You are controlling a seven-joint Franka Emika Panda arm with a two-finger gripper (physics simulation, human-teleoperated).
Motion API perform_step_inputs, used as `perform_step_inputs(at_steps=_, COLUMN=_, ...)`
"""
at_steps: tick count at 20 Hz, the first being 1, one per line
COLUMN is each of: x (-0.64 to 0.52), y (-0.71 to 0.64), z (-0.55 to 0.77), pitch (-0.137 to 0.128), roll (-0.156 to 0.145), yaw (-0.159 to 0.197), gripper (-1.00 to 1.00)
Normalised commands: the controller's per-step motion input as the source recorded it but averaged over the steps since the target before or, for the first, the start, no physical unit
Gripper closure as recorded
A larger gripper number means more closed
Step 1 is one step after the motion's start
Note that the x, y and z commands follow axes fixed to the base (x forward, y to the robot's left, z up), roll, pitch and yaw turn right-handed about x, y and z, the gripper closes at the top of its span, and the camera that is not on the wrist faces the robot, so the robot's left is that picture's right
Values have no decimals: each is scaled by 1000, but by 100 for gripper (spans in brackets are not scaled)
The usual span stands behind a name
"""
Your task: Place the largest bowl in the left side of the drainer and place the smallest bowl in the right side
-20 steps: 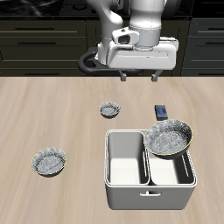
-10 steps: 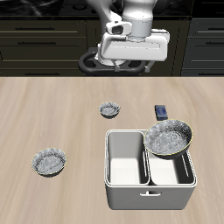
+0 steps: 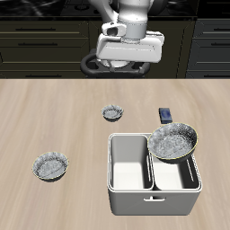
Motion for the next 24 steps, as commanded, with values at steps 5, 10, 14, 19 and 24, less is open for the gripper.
perform_step_inputs(at_steps=5, x=-286, y=-46, z=-154, pitch=27, roll=-14, yaw=-1, gripper=-100)
perform_step_inputs(at_steps=10, x=-283, y=-16, z=-77, pitch=26, roll=-2, yaw=10, gripper=-100)
perform_step_inputs(at_steps=14, x=-313, y=-22, z=-10, pitch=-9, roll=22, yaw=27, gripper=-100)
perform_step_inputs(at_steps=19, x=-380, y=-117, z=-130, pitch=31, roll=18, yaw=-15, gripper=-100)
perform_step_inputs(at_steps=24, x=-236, y=-111, z=-64, pitch=1, roll=3, yaw=-1, gripper=-100)
